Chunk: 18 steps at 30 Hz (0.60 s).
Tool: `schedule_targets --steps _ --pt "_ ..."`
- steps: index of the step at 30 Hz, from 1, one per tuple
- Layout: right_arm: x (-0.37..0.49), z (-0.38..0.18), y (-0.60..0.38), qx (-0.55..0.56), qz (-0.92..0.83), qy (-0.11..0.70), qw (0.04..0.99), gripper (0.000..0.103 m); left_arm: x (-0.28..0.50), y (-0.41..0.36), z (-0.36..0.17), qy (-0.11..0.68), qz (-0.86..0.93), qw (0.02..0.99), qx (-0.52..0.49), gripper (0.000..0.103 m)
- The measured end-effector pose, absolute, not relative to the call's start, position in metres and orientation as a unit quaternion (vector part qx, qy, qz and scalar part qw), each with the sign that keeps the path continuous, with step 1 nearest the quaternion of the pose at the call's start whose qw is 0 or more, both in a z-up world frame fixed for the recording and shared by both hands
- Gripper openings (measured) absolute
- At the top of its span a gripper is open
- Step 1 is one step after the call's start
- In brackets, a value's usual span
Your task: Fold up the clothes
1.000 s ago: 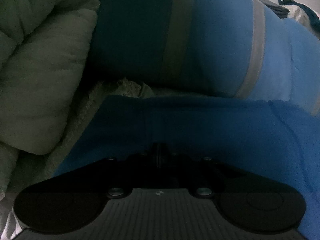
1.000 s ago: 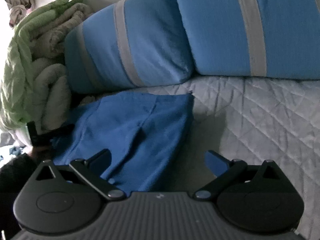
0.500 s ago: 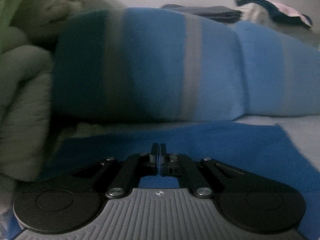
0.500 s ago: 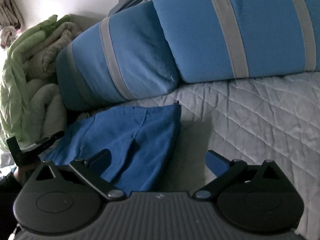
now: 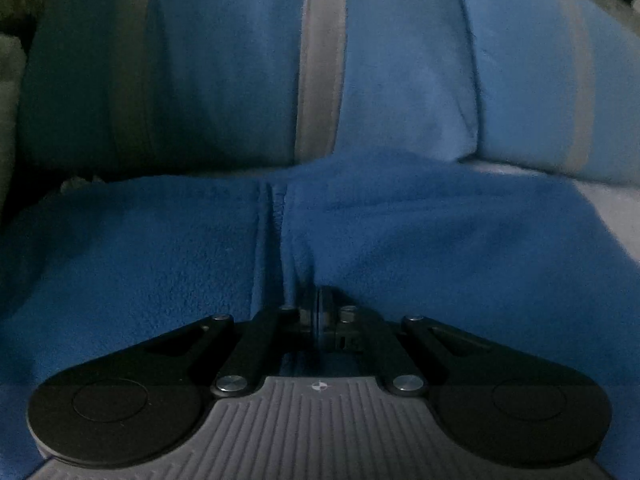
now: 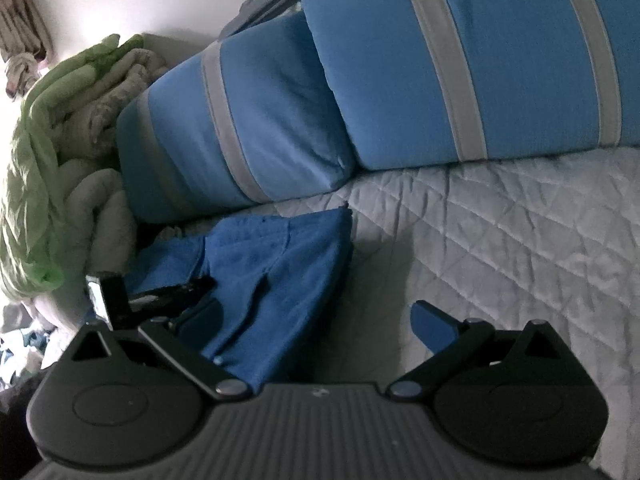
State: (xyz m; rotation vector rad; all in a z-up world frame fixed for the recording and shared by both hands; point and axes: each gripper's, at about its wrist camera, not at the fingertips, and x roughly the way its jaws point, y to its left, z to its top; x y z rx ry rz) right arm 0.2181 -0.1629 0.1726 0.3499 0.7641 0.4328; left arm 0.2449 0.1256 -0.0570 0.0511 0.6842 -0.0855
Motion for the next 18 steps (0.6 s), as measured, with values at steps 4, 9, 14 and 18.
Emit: schedule_targets --steps 4,9,14,18 --pt "0.221 0.168 -0.167 0.18 0.207 0.379 0.884 0.103 0.241 0.132 -0.056 0.33 -0.045 0.943 0.013 0.001" --pt "0.222 0.164 -0.172 0.178 0.19 0.382 0.887 0.103 0.226 0.122 -0.043 0.296 -0.029 0.954 0.032 0.001" --pt "0.219 0.166 -0.173 0.163 0.175 0.374 0.896 0.103 0.203 0.095 -0.018 0.272 -0.032 0.962 0.003 0.0" --pt "0.218 0.165 -0.17 0.156 0.181 0.375 0.896 0.103 0.194 0.047 -0.003 0.273 -0.071 0.959 -0.016 0.0"
